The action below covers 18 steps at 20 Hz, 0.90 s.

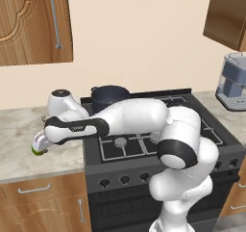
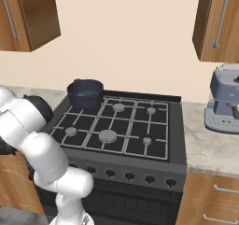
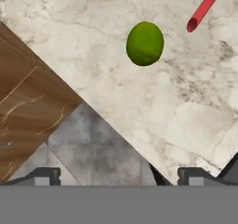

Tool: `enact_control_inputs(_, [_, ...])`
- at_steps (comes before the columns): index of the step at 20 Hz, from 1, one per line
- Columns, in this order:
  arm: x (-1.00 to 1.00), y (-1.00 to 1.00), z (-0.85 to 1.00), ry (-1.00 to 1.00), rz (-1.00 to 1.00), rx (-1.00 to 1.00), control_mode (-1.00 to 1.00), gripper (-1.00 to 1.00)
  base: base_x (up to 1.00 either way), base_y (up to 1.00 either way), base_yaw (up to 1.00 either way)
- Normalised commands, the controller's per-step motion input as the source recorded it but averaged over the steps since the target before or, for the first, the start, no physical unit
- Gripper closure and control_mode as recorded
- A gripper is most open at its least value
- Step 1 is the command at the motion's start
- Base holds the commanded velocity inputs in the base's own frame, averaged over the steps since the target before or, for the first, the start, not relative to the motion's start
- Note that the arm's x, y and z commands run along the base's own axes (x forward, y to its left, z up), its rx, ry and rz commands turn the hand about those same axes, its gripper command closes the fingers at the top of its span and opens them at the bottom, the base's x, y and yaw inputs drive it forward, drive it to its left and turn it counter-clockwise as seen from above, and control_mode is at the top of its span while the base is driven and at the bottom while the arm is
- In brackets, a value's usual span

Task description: Put the lime and cucumber in the pot. Retrieve the spatula and lightly stir the vegetables in the pot.

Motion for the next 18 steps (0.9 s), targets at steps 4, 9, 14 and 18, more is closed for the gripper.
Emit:
enact_control_inputs(4, [0.68, 0.75, -0.13, 0.0, -0.13, 0.0, -1.0, -1.0, 0.0, 0.0, 0.0])
enact_control_inputs(9, [0.37, 0.32, 0.01, 0.06, -0.05, -0.09, -1.0, -1.0, 0.0, 0.0, 0.0])
enact_control_inputs(14, [0.2, 0.1, 0.0, 0.07, 0.0, -0.17, -1.0, -1.0, 0.0, 0.0, 0.0])
enact_control_inputs(18, [0.24, 0.06, 0.0, 0.13, 0.0, -0.11, -1.0, -1.0, 0.0, 0.0, 0.0])
